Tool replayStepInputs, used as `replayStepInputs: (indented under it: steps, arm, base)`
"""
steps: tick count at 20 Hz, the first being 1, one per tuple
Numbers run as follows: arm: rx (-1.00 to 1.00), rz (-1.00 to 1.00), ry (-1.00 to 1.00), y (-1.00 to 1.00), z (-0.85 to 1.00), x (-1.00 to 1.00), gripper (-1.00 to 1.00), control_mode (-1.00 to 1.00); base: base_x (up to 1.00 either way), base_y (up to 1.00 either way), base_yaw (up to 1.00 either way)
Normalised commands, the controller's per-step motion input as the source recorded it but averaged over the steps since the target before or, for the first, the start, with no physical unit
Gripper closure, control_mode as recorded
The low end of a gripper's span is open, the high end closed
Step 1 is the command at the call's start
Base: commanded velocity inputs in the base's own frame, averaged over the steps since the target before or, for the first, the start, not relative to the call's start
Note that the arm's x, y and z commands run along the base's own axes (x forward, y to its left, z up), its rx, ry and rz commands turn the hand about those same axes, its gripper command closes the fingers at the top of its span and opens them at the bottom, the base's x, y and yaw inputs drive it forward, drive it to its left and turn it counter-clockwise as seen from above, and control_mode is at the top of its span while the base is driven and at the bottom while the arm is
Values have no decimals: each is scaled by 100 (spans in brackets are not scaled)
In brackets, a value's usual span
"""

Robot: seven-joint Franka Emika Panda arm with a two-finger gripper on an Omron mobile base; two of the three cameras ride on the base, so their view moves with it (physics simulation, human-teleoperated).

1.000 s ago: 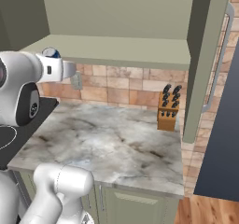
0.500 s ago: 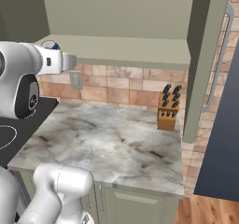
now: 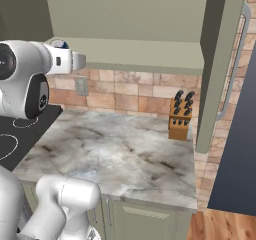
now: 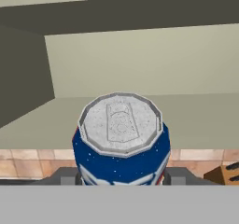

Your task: Pick the can from the counter and place it in the open cabinet.

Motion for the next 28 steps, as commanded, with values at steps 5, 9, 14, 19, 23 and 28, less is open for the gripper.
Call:
replayStepInputs:
  steps: [5, 9, 14, 19, 23, 28]
  arm:
    - [0, 0, 0, -5, 2, 39, 100, -100]
    - [0, 0, 0, -10, 5, 36, 100, -100]
    - [0, 0, 0, -5, 0, 38, 100, -100]
    - [0, 0, 0, -1, 0, 39, 100, -100]
    - [0, 0, 0, -2, 0, 40, 100, -100]
    - [0, 0, 0, -3, 0, 40, 100, -100]
  base:
    - [0, 0, 0]
    - [0, 0, 0]
    - [0, 0, 0]
    - [0, 0, 0]
    - [0, 0, 0]
    - [0, 0, 0]
